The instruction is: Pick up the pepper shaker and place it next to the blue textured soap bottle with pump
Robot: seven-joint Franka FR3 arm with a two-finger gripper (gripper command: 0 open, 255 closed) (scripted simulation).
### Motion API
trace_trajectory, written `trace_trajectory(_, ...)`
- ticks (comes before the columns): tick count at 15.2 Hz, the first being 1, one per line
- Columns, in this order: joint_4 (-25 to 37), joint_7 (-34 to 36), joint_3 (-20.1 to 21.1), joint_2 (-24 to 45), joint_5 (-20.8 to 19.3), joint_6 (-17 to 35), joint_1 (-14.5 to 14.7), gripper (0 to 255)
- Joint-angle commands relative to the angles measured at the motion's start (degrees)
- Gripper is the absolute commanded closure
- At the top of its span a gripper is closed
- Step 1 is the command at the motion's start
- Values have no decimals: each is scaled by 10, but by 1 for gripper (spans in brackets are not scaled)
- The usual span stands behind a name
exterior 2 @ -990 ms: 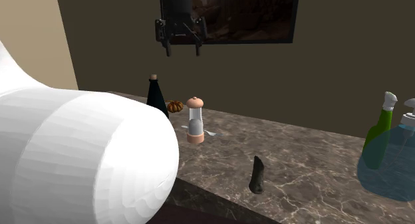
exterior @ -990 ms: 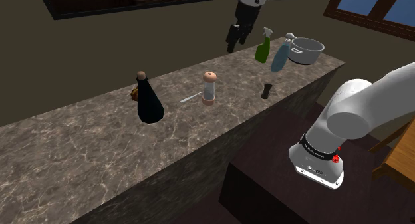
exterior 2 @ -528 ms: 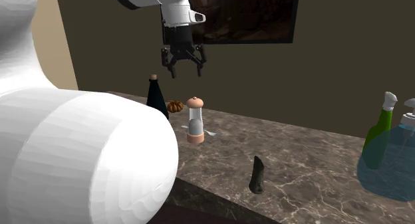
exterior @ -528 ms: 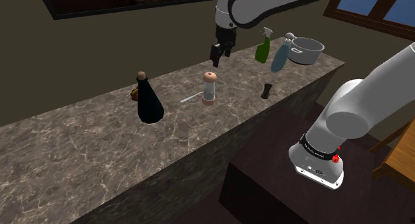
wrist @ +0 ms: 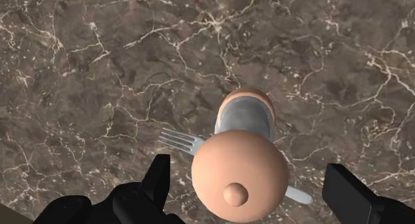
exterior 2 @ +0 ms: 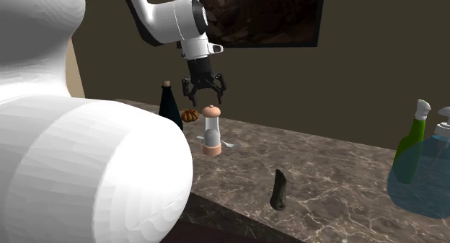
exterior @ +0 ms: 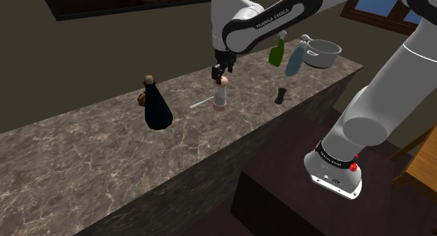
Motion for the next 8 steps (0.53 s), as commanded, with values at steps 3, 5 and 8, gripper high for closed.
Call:
trace_trajectory(3,-9,8,-2,21,-11,29,-2,0)
trace_trajectory(5,-15,11,-3,30,-16,44,-4,0)
trace_trajectory(8,-17,12,-3,33,-17,48,-4,0)
